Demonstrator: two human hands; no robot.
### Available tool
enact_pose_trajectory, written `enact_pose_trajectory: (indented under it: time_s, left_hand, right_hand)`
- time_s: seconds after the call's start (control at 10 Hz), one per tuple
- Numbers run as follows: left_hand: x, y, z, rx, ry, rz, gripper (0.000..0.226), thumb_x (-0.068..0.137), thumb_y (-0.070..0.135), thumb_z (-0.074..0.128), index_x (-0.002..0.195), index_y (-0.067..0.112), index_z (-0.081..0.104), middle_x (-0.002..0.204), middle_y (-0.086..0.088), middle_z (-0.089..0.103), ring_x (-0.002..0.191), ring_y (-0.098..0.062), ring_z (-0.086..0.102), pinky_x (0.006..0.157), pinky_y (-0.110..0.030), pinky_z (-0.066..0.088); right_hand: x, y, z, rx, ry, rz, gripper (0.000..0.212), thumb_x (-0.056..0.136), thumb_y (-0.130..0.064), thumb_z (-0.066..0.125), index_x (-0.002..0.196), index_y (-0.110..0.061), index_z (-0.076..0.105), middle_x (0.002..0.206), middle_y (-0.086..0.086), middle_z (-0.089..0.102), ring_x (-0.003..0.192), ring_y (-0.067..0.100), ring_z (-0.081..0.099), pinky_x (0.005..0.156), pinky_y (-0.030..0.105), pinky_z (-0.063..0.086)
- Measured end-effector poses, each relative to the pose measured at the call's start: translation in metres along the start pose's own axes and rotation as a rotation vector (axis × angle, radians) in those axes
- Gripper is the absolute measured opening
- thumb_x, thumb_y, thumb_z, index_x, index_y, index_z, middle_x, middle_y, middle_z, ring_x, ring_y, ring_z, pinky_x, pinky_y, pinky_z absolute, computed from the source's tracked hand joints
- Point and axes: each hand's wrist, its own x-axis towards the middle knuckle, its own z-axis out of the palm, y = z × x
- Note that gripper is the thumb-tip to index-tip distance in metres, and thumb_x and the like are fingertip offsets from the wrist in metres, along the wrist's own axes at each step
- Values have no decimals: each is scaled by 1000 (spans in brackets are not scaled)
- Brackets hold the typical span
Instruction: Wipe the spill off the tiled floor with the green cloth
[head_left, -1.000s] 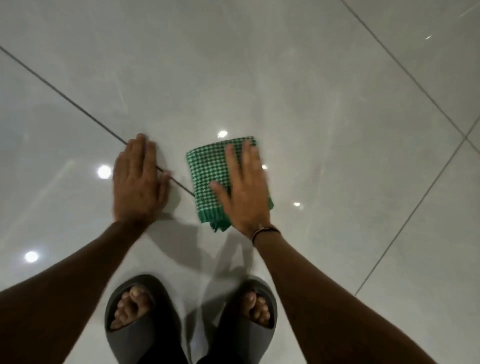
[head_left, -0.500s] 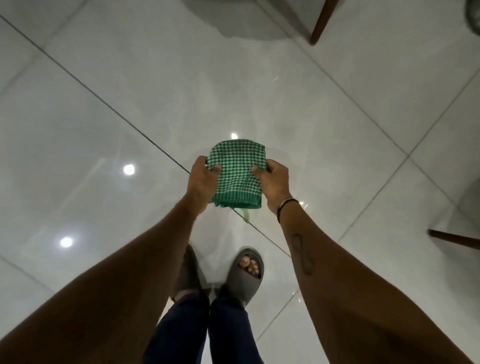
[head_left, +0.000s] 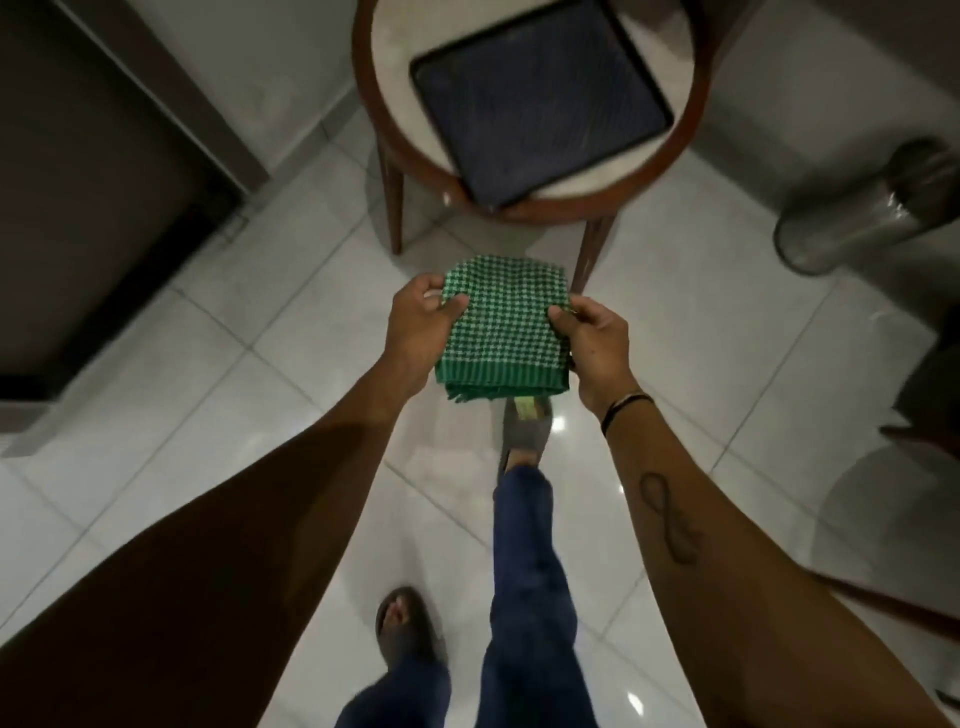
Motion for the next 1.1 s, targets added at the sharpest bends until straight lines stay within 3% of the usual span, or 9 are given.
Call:
enact_pose_trajectory:
  time_s: [0.1,0.2,0.3,0.5,0.6,0.7,0.8,0.9,1.1]
  left_hand:
    - [65,52,20,-17,29,36,34,103,8,75,136,0,68,125,-18,83,111,-32,82,92,-38,69]
    - [134,86,44,-55,29,42,35,103,1,73,138,0,66,108,-3,81,85,-4,81,78,-24,67]
    - [194,111,67,-39,62,7,39,102,-2,73,140,2,65,114,-3,80,89,-7,80,68,-17,65]
    - [265,142,74,67,199,-37,27,101,7,77,127,12,70,131,-13,78,121,-34,78,106,-51,66]
    - [256,149,62,192,202,-75,19,100,10,73,119,11,70,122,-15,75,106,-32,73,102,-50,65]
    - [225,162,48,235,109,-26,18,102,9,68,119,4,67,110,-18,66,100,-28,63,105,-62,59]
    - [193,188,25,518,11,126,45,110,18,62,155,9,58,152,-20,65,139,-34,63,128,-58,45]
    - [165,239,-2,926,16,380,77,117,40,48,181,14,15,190,-16,14,177,-36,18,141,-51,26]
    - [108,358,-70,1124,273,605,84,115,65,26,182,23,-4,191,-7,-14,179,-30,-7,144,-57,9]
  right_hand:
    - [73,-50,8,-11,-7,-62,24,104,1,68,126,7,75,121,28,78,101,30,73,105,54,63]
    - [153,-94,15,-122,-22,-150,17,103,0,70,118,1,77,115,26,79,99,27,73,107,54,63]
    - [220,-137,25,-308,-41,-210,17,104,-4,70,117,1,79,120,24,80,111,38,76,108,54,61]
    - [310,-190,49,-579,-208,-219,38,107,-17,72,136,7,72,141,27,72,135,42,68,122,52,52]
    - [312,-195,46,-724,-207,-232,37,109,-18,69,126,15,68,132,40,68,131,52,63,122,56,48]
    - [278,-206,38,-890,-230,-299,31,110,-26,68,131,-4,72,127,23,75,122,43,67,107,49,54]
    - [239,-234,44,-1038,-336,-432,64,114,-39,59,170,-15,42,170,15,51,157,39,47,126,51,44]
    - [201,-284,58,-1248,-337,-651,73,114,-55,47,177,-26,24,186,14,16,174,37,9,139,55,22]
    - [95,-398,77,-1336,-13,-1080,86,108,-75,23,179,-28,12,187,16,3,174,38,0,141,59,12]
